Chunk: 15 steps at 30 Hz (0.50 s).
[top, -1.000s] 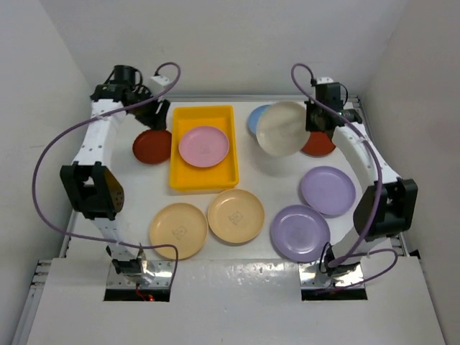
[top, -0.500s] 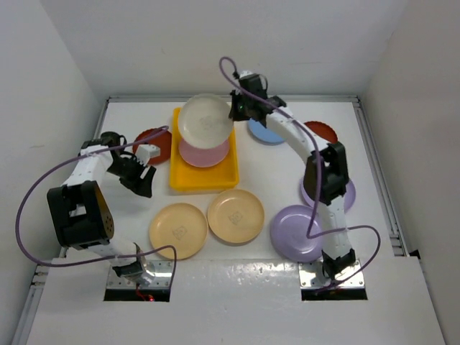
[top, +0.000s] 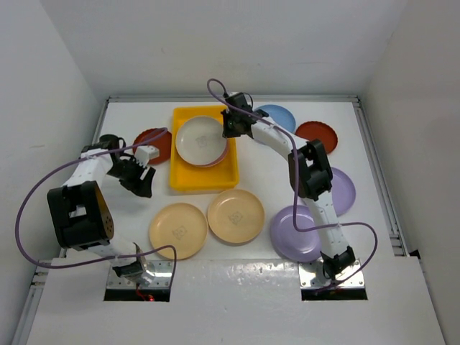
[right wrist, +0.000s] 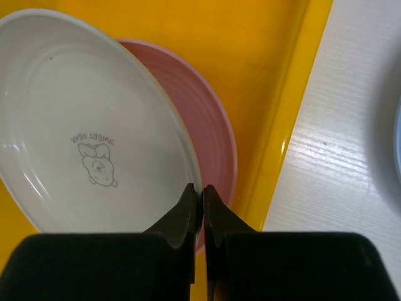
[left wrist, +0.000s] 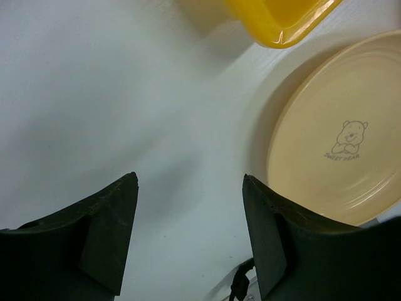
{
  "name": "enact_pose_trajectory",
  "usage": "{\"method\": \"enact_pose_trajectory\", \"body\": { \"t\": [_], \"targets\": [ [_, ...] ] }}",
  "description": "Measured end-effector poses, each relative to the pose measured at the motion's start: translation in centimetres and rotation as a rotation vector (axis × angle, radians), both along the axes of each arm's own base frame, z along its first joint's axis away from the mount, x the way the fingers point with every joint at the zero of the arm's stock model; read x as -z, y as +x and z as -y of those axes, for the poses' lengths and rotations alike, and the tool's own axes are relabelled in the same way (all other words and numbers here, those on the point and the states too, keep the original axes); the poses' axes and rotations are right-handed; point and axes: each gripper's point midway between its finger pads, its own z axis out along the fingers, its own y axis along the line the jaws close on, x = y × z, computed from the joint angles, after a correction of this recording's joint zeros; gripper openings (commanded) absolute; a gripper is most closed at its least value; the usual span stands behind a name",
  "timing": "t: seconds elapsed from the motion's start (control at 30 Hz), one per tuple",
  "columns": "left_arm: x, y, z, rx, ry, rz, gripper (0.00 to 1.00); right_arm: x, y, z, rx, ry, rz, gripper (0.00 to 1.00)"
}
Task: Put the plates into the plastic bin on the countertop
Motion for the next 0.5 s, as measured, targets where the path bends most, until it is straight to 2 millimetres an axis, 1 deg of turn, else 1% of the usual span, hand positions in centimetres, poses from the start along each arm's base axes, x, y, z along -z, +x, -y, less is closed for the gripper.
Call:
{"method": "enact_pose_trajectory", "body": {
  "t": [0.17,0.2,0.23,0.3,0.33,0.37,0.4,0.5],
  "targets": [
    [0.1,-0.1,0.2,0.007,0.001,0.0,0.7,1.2,0.1,-0.2,0.013,-0.031,0.005,0.0],
    [0.0,-0.1,0.3,0.01,0.002,0.0,0.7,1.3,0.1,-0.1,0.015,-0.037,0.006,0.06],
    [0.0,-0.1,0.3,0.013,0.002,0.0,0.7,1.4,0.0,-0.1,0.013,-0.043,0.005,0.26],
    [-0.1,-0.1,0.5,0.019,0.004,0.004,0.71,1.4,0.1,0.0,0.011,-0.049,0.01,0.37],
    [-0.2,-0.1,0.6,0.024,0.004,0.006,0.72,1.4,0.1,-0.1,0.007,-0.053,0.015,0.51],
    [-0.2,-0.2,0.7,0.032,0.005,0.006,0.73,1.3,0.2,-0.1,0.004,-0.054,0.019,0.57],
    [-0.3,-0.4,0.8,0.041,0.003,0.003,0.79,1.3,0.1,-0.3,-0.006,-0.052,0.023,0.63],
    [-0.3,-1.3,1.5,0.095,-0.006,-0.02,0.79,1.1,-0.1,-0.9,-0.03,-0.059,0.039,0.66]
  ]
}}
